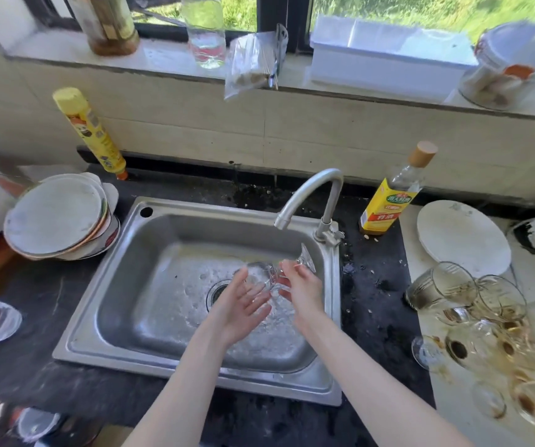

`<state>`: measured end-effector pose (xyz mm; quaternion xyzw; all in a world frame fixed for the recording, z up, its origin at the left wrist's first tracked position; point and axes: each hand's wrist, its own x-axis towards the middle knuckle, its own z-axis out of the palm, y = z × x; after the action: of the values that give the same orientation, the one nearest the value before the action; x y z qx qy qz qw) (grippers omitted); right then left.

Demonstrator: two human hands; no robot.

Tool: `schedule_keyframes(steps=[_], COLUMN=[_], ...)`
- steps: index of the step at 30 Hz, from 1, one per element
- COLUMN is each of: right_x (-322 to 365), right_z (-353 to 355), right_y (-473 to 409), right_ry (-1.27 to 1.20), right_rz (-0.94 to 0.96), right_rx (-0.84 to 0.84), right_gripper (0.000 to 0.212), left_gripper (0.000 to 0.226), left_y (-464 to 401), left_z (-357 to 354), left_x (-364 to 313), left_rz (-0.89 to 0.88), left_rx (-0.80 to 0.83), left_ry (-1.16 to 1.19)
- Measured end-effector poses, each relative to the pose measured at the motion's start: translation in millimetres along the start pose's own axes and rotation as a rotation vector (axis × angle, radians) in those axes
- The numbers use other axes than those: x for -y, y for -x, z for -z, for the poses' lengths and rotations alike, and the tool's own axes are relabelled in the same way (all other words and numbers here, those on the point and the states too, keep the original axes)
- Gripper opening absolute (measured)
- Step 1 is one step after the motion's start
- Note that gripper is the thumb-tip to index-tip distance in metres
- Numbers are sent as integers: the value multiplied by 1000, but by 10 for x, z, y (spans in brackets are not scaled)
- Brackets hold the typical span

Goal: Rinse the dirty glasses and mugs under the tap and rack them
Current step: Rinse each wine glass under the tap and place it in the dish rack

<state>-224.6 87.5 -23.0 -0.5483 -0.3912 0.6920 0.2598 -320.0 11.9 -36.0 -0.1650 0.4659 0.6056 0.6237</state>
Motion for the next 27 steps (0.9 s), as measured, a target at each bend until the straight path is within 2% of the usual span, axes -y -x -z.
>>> schedule_keyframes(steps=[3, 6, 8, 10, 13, 16, 18, 22, 24, 27], right_x=[-16, -211, -320, -350, -98, 195, 268, 66, -118, -363], right_z=[85, 219, 294, 348, 361, 364, 368, 487, 592, 751], right_y=[30, 130, 230, 269, 370, 590, 780, 1047, 1250, 1640], right_ry=[21, 161, 358, 519, 593, 589, 549, 545, 525, 469], right_rz=[33, 17, 47, 95, 204, 410, 494, 456, 415, 402], right_rx=[1, -35, -39, -39, -79, -146, -187, -261, -336, -464], right_gripper=[13, 26, 33, 38, 27, 25, 15, 13, 19, 22], left_gripper=[43, 46, 51, 54, 59, 85, 89, 69, 52, 45], left_y=[69, 115, 88, 85, 206, 393, 489, 605, 672, 808], left_z=[95, 229, 350, 421, 385, 279, 245, 263, 292, 278], left_x=[-23, 34, 36, -16, -213, -403, -466, -414, -321, -117], left_rz=[-61, -208, -359, -503, -673, -939, -1038, -1112, -1202, -1353], left_rx=[25, -142, -201, -118, -1, 39, 68, 193, 352, 588], left_ry=[-371, -876, -1282, -1626, -1961, -2133, -2211, -2326, -2344, -2289])
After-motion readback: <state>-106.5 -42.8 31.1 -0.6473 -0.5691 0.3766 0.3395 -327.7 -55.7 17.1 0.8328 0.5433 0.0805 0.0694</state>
